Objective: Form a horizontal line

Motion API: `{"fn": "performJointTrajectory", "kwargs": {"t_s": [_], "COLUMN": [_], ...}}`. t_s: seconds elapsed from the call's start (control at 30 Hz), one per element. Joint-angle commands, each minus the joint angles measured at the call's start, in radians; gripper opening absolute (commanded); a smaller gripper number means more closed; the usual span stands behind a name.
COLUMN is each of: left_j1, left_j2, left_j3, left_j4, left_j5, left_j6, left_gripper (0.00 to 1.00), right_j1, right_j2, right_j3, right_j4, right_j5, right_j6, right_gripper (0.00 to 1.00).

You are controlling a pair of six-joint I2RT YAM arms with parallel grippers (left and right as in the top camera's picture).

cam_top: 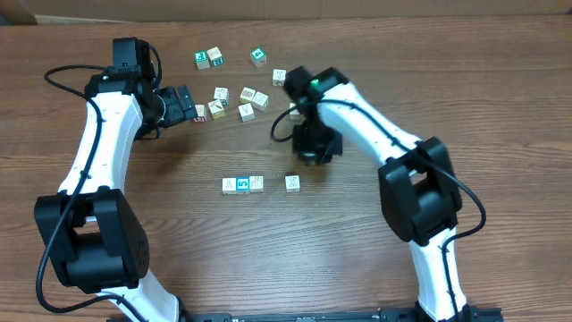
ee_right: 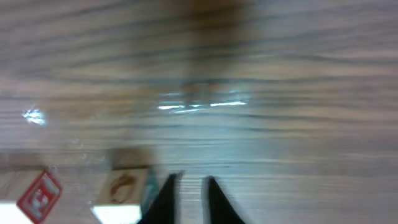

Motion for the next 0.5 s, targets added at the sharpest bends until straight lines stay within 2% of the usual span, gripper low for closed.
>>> {"fn": "performJointTrajectory", "kwargs": {"t_s": [0.0,0.2,0.47], "left_j1": [-0.013,-0.013,-0.013], "left_j2": [0.007,0.007,0.007], "left_j3": [0.009,0.009,0.009], "left_j4": [0.003,0.003,0.003], "left_j5": [-0.007,-0.007,-0.007], "left_j6": [0.0,0.0,0.0], "left_gripper": [1.0,1.0,1.0], "right_j1": [-0.022,-0.008,0.02], "right_j2": [0.004,0.004,0.004], "right_j3": [-0.003,-0.021,-0.14], "right_j4": [-0.035,-0.073,0.036], "right_j5": [0.011,0.011,-0.006], "right_j6": [0.0,0.0,0.0], "right_gripper": [0.04,0.04,0.04]}}
